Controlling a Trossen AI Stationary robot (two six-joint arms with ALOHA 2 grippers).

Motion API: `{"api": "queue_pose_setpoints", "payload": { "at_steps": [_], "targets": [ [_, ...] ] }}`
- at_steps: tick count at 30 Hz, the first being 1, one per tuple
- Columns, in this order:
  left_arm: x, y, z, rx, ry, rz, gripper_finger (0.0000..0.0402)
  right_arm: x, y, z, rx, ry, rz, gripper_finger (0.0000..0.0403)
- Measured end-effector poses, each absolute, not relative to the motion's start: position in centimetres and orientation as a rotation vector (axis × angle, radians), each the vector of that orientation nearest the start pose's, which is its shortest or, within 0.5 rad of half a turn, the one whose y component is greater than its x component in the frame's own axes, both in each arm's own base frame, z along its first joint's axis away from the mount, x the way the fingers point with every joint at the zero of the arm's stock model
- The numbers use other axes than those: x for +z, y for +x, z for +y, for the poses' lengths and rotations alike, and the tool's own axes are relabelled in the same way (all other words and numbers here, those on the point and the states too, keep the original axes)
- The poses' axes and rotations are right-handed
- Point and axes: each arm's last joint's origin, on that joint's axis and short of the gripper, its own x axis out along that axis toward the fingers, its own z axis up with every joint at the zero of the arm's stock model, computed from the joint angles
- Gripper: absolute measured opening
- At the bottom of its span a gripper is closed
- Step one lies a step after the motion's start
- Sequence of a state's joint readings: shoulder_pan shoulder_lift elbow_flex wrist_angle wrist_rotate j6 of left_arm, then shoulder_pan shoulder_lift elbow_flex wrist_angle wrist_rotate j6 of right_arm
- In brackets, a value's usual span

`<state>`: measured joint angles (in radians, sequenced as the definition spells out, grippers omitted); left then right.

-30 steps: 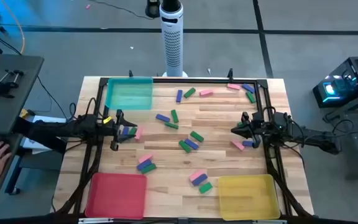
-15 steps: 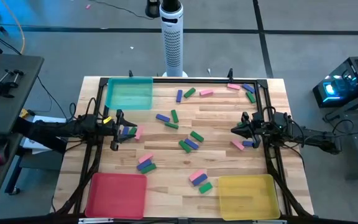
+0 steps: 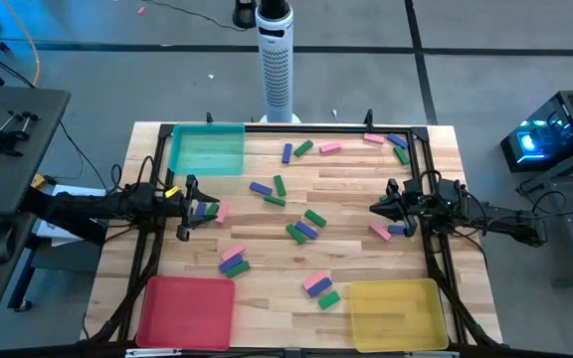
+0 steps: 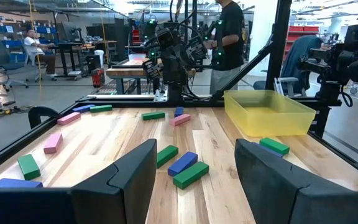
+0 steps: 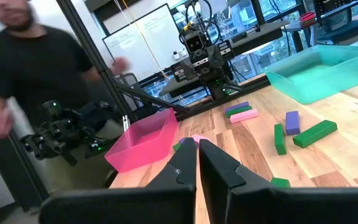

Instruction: Sort blocks

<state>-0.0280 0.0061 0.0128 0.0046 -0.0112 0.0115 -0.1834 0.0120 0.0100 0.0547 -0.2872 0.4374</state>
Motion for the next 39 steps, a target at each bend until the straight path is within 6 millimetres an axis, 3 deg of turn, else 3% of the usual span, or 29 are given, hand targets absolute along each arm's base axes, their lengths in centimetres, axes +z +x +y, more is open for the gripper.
{"api": "queue_pose_setpoints", "payload": {
  "at_steps": [39],
  "targets": [
    [17.33, 9.71, -0.24, -0.018, -0.025, -0.069, 0.0204, 17.27, 9.64, -1.07, 0.075, 0.416, -0.053, 0.0]
  ]
}}
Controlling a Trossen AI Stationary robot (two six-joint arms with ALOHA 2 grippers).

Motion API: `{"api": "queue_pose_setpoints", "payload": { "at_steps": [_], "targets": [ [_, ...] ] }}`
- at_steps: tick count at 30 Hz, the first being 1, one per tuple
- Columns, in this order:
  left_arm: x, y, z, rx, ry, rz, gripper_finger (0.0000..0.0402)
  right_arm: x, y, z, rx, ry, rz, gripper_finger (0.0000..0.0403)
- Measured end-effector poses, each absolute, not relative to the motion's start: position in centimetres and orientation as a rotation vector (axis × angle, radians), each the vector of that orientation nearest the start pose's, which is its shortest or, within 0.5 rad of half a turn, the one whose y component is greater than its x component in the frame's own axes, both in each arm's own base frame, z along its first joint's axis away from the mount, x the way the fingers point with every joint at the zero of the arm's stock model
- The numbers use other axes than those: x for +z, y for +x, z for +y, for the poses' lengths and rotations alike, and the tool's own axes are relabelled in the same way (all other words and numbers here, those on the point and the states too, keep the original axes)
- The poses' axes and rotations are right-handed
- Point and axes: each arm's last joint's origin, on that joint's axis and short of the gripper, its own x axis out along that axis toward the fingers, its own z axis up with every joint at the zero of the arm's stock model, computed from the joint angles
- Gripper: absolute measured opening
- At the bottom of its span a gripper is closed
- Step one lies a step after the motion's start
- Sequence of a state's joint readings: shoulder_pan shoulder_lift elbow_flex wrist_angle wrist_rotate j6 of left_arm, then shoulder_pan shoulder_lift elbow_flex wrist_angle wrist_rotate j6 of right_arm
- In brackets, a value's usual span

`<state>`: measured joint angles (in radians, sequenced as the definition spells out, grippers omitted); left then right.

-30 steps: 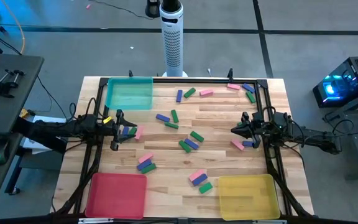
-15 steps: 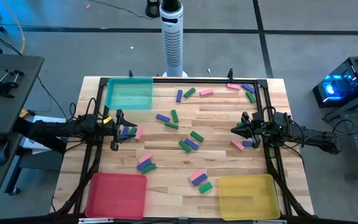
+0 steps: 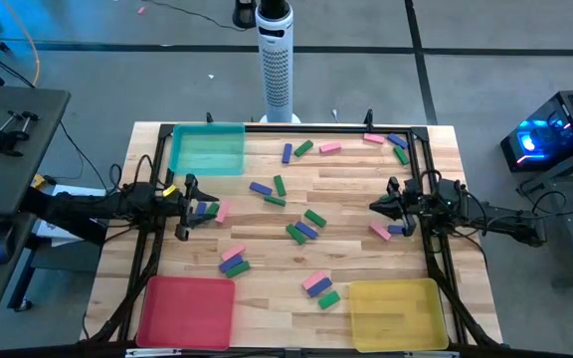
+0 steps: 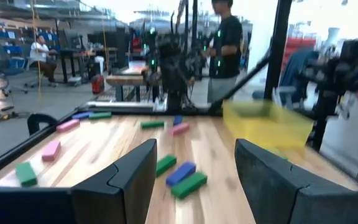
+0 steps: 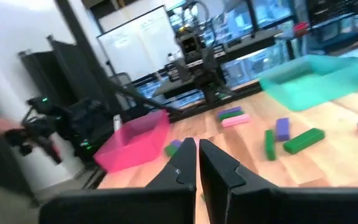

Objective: Sort blocks
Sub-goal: Put the pink block into the yellow bin

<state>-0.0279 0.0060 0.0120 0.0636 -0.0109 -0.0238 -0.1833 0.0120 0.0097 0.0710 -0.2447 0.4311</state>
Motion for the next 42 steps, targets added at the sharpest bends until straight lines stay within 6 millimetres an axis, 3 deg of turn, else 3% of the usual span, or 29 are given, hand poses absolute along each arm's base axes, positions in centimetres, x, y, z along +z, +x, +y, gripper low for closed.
{"api": "queue_pose_setpoints", "payload": {
  "at_steps": [4, 6, 9, 12, 15, 20, 23, 27, 31, 38, 42],
  "targets": [
    [18.1, 9.6, -0.2, -0.025, -0.104, -0.15, 0.0204, 18.8, 9.4, -1.4, 0.025, 0.848, -0.244, 0.0],
    [18.4, 9.6, -0.2, -0.026, -0.104, -0.18, 0.0204, 19.4, 9.2, -1.7, -0.009, 0.961, -0.355, 0.0],
    [18.8, 9.5, -0.2, -0.028, -0.105, -0.217, 0.0204, 20.7, 8.8, -1.6, 0.029, 0.897, -0.443, 0.0],
    [18.8, 9.5, -0.2, -0.028, -0.105, -0.219, 0.0204, 22.9, 8.6, -1.3, 0.042, 0.771, -0.423, 0.0],
    [18.7, 9.5, -0.2, -0.028, -0.105, -0.216, 0.0204, 25.1, 9.2, -1.2, -0.05, 0.658, -0.236, 0.0],
    [18.7, 9.5, -0.2, -0.028, -0.105, -0.213, 0.0204, 26.5, 11.3, -1.8, -0.357, 0.62, 0.315, 0.0],
    [18.7, 9.5, -0.2, -0.027, -0.105, -0.213, 0.0204, 25.6, 13.3, -2.2, -0.446, 0.612, 0.635, 0.0],
    [18.7, 9.5, -0.2, -0.028, -0.105, -0.213, 0.0204, 22.6, 15.5, -2.4, -0.497, 0.646, 0.981, 0.0003],
    [18.7, 9.5, -0.2, -0.027, -0.105, -0.213, 0.0204, 19.7, 16.6, -2.5, -0.502, 0.683, 1.261, 0.0036],
    [18.7, 9.5, -0.2, -0.027, -0.105, -0.213, 0.0204, 17.2, 18.3, -2.4, -0.521, 0.688, 1.391, 0.0155],
    [18.7, 9.5, -0.2, -0.027, -0.105, -0.212, 0.0204, 16.1, 18.7, -1.8, -0.56, 0.671, 1.466, 0.02]
  ]
}}
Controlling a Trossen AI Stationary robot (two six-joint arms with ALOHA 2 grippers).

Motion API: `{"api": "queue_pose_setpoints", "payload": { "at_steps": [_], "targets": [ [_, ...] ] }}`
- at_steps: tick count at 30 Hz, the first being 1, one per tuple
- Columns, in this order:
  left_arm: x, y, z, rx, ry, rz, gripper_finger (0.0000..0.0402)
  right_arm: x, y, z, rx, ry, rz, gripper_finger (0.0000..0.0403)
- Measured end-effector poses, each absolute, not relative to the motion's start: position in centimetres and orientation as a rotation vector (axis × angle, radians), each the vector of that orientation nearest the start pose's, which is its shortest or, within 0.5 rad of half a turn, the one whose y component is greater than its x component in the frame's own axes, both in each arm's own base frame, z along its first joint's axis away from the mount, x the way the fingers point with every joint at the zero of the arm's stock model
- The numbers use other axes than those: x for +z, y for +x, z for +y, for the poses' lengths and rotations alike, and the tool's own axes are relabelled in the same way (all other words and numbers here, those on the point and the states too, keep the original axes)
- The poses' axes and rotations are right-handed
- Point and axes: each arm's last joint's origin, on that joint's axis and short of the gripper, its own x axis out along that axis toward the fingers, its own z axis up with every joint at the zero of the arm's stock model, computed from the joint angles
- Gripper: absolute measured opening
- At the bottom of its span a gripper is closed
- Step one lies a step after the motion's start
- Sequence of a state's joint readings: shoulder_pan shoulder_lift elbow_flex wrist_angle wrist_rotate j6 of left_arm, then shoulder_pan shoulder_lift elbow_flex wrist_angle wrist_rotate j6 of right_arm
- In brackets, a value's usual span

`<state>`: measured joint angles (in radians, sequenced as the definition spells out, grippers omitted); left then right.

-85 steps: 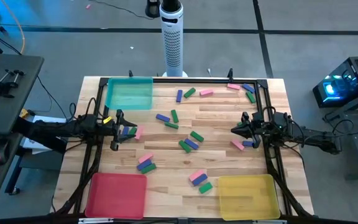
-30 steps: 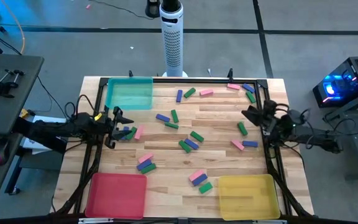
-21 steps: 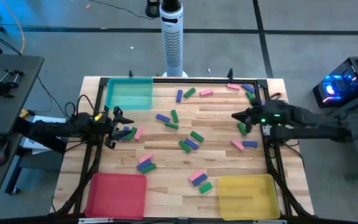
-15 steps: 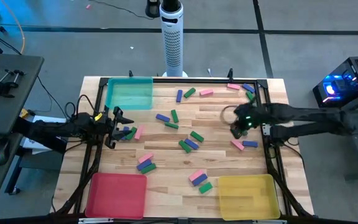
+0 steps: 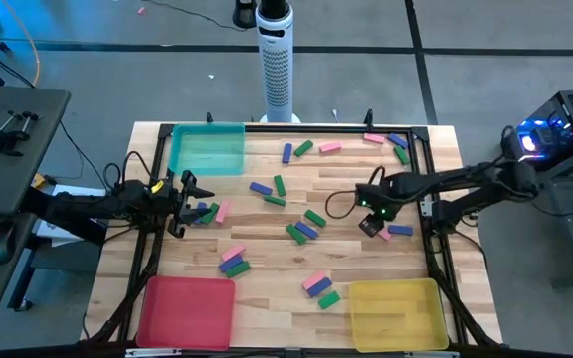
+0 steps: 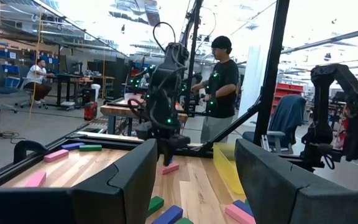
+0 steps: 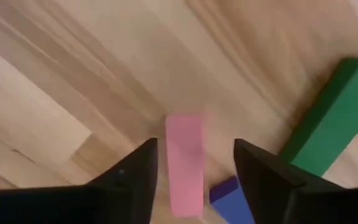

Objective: Sort blocks
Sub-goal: Put the pink block into the yellow bin

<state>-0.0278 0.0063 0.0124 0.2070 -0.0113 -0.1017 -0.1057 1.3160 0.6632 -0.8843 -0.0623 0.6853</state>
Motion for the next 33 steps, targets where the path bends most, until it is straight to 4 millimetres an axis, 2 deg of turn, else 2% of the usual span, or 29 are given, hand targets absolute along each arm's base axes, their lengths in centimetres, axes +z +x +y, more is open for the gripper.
{"api": "queue_pose_setpoints", "payload": {
  "at_steps": [4, 7, 18, 23, 26, 29, 33],
  "targets": [
    [18.7, 9.5, -0.2, -0.027, -0.105, -0.211, 0.0204, 15.2, 19.1, -1.3, -0.606, 0.603, 1.517, 0.0206],
    [18.7, 9.5, -0.2, -0.028, -0.108, -0.211, 0.0204, 14.6, 19.4, -0.9, -0.595, 0.587, 1.547, 0.0194],
    [18.7, 9.5, -0.2, -0.035, -0.185, -0.208, 0.0204, 12.9, 20.3, 0.1, -0.573, 0.536, 1.579, 0.0085],
    [18.7, 9.5, -0.2, -0.035, -0.186, -0.209, 0.0204, 13.7, 20.3, 0.1, -0.59, 0.579, 1.573, 0.0029],
    [18.7, 9.5, -0.2, -0.035, -0.186, -0.209, 0.0204, 14.7, 19.8, 0.1, -0.652, 0.608, 1.604, 0.0009],
    [18.7, 9.5, -0.2, -0.035, -0.186, -0.209, 0.0204, 16.4, 20.3, 0.1, -0.632, 0.643, 1.536, 0.0016],
    [18.7, 9.5, -0.2, -0.035, -0.186, -0.209, 0.0204, 18.2, 19.8, 0.3, -0.646, 0.715, 1.512, 0.0076]
  ]
}}
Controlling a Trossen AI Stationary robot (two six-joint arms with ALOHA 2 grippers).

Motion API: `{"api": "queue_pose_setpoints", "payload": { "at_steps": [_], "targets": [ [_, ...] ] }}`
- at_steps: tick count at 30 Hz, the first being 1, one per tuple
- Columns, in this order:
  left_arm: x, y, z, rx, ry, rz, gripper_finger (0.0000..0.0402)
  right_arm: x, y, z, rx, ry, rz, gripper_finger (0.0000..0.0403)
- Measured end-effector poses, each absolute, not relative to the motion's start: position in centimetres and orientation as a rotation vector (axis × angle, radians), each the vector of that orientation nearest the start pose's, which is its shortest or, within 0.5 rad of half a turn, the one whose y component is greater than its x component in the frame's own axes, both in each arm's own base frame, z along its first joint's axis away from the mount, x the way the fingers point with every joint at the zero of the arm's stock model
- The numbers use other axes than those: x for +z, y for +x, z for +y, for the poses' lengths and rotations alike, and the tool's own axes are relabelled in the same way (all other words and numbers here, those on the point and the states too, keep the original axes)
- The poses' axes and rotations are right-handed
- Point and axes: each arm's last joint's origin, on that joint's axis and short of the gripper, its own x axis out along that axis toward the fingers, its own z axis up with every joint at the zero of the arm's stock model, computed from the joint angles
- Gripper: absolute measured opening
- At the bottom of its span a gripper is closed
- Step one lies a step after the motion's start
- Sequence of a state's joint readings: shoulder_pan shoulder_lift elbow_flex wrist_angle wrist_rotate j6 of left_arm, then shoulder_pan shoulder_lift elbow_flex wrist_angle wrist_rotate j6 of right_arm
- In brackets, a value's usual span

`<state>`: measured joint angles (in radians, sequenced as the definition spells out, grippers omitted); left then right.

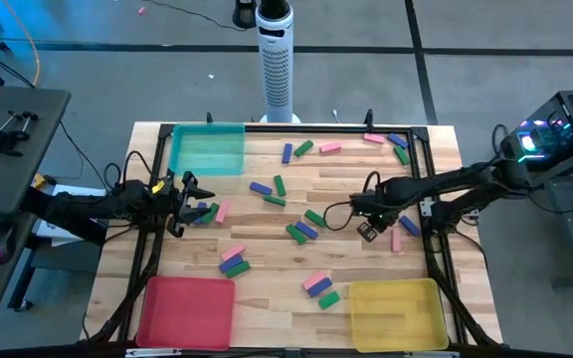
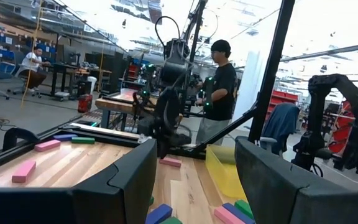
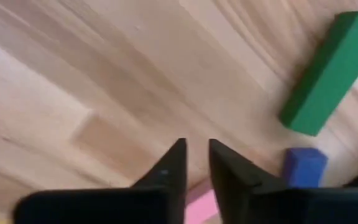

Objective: Sort blocks
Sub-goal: Put the pink block into the yellow bin

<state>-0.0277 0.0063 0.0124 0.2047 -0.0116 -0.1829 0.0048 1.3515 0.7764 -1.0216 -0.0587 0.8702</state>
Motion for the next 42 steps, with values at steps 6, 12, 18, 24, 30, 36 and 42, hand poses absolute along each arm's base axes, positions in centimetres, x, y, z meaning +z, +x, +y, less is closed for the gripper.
{"api": "queue_pose_setpoints", "payload": {
  "at_steps": [6, 12, 18, 24, 30, 36, 42],
  "targets": [
    [18.7, 9.5, -0.2, -0.036, -0.187, -0.209, 0.0204, 18.2, 16.9, 1.6, -0.792, 0.867, 1.59, 0.0205],
    [18.7, 9.5, -0.2, -0.036, -0.186, -0.209, 0.0204, 15.9, 15.4, 2.7, -0.897, 0.983, 1.584, 0.027],
    [18.7, 9.5, -0.2, -0.036, -0.186, -0.209, 0.0204, 13.8, 14.8, 2.6, -0.985, 1.065, 1.512, 0.0248],
    [18.7, 9.5, -0.2, -0.036, -0.187, -0.21, 0.0204, 12.3, 14.2, 2.6, -0.961, 1.129, 1.477, 0.0178],
    [18.7, 9.5, -0.2, -0.037, -0.187, -0.211, 0.0204, 12.9, 14.7, 2.6, -0.928, 1.021, 1.475, 0.0067],
    [18.7, 9.5, -0.2, -0.041, -0.223, -0.211, 0.0204, 16.2, 16.5, 3.2, -0.882, 0.853, 1.428, 0.0045],
    [18.7, 9.5, -0.2, -0.042, -0.238, -0.213, 0.0204, 23.4, 20.3, 6.7, -0.458, 0.685, 1.255, 0.0045]
  ]
}}
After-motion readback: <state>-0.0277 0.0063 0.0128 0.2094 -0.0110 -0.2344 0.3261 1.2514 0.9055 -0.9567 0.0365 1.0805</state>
